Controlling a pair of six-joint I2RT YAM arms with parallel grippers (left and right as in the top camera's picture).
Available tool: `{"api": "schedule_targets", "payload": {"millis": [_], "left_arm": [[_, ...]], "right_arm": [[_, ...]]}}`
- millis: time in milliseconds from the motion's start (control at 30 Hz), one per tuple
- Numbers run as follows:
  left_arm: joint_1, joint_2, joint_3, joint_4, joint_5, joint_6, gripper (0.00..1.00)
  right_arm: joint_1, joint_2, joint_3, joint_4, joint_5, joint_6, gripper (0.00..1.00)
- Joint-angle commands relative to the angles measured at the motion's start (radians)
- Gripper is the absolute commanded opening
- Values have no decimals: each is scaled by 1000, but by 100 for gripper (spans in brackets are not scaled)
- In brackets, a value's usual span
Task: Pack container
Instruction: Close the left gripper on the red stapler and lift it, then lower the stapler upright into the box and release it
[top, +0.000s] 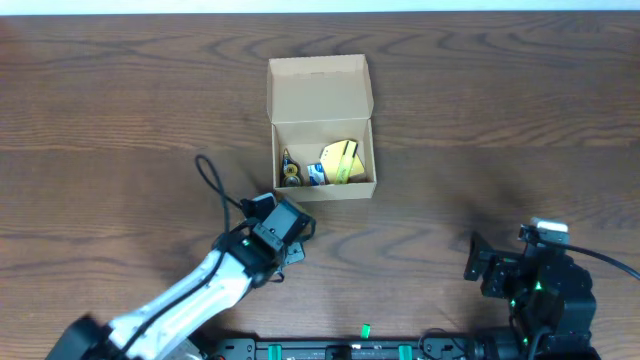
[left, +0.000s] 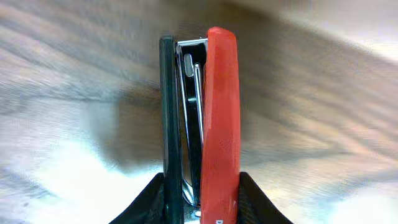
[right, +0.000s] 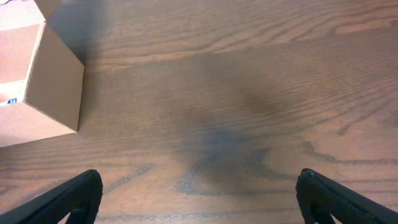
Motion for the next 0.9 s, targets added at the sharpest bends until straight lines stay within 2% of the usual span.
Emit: {"api": "schedule_targets", "payload": {"millis": [0,233,400,533,667,867], "left_arm": [[3,-108,0,-18,-105,-3,12],[3,-276,10,-59,-260,-2,12],[3,-300,64,-60,-346,11,12],[3,-248,190,-64,-378,121,12],[3,-124,388,-113,-383,255,14],[5,79,602,-186,-373,340,16]], "right_arm": [[-9,-5,0,0,-3,-15,99],[-9,-5,0,0,-3,-15,99],[-9,-5,0,0,-3,-15,99],[-9,-5,0,0,-3,-15,99],[-9,-5,0,0,-3,-15,99],[-9,-5,0,0,-3,-15,99]]}}
